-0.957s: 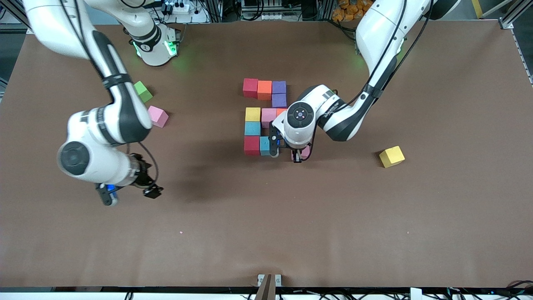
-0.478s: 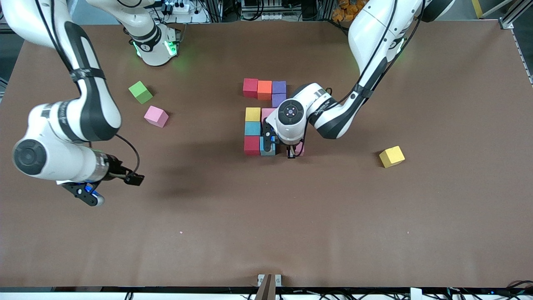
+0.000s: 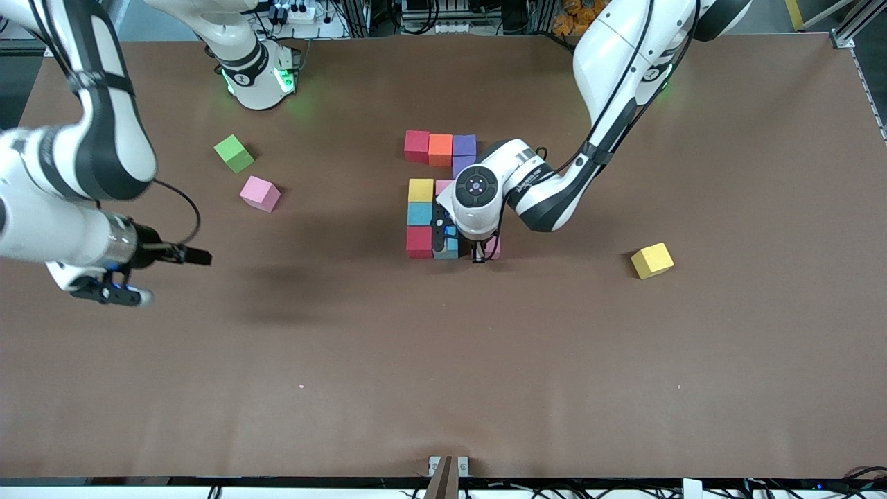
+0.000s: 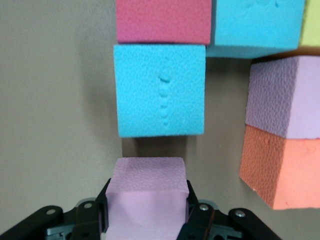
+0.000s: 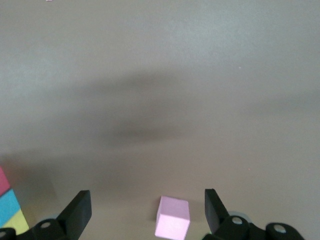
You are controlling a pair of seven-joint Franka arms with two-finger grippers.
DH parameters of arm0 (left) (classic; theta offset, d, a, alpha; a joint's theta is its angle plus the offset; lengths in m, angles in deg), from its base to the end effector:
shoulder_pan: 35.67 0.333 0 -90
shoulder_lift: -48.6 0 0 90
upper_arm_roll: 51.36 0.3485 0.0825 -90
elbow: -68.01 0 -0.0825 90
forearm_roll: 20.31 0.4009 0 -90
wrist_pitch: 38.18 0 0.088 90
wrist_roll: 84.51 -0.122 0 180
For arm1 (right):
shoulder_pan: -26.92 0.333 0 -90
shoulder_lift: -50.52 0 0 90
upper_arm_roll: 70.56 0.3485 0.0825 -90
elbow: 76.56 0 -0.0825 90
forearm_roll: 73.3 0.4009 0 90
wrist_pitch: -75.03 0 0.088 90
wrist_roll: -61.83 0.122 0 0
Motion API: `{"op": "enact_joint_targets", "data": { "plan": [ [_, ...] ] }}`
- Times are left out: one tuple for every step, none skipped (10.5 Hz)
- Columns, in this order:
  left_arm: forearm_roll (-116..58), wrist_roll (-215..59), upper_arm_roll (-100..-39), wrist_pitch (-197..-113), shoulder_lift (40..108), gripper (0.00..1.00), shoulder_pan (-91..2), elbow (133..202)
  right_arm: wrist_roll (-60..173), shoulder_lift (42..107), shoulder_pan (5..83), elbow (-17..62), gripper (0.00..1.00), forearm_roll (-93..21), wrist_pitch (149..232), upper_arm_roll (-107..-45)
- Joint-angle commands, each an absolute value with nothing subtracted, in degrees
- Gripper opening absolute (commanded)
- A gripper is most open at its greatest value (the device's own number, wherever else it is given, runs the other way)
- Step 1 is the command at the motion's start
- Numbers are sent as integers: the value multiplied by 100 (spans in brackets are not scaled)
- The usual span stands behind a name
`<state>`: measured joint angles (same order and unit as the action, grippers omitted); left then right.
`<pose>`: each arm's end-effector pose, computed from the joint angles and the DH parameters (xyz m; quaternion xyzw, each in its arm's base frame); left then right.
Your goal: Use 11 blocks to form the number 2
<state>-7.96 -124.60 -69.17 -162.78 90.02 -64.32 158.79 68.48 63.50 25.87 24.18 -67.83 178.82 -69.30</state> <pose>0.5246 -0.4929 0.2175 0.7036 -0.7089 -0.0472 0.0154 0.6247 0.0107 0.4335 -0.9926 0.0713 0.0891 0.0424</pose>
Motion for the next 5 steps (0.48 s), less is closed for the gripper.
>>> {"op": "enact_joint_targets", "data": {
  "plan": [
    [-695, -12301, -6867, -16140, 9148, 40, -6555, 15617, 6500, 5449, 2918, 3206, 100, -6688, 18085, -7264],
    [-695, -12300, -6867, -16140, 9158, 40, -6564, 15617, 6377, 5352, 3008, 3181, 100, -6732, 18111, -7362],
    [-695, -12300, -6867, -16140, 9158, 40, -6599, 15608, 6211, 5342, 3009, 3076, 100, -6776, 18129, -7381],
    [-695, -12231, -6867, -16140, 9201, 40, -6617, 15573, 6000, 5333, 2991, 2875, 100, -6863, 18121, -7389],
    [-686, -12213, -6858, -16140, 9263, 40, -6704, 15477, 5833, 5298, 2982, 2751, 100, -6942, 18112, -7398]
  ]
}}
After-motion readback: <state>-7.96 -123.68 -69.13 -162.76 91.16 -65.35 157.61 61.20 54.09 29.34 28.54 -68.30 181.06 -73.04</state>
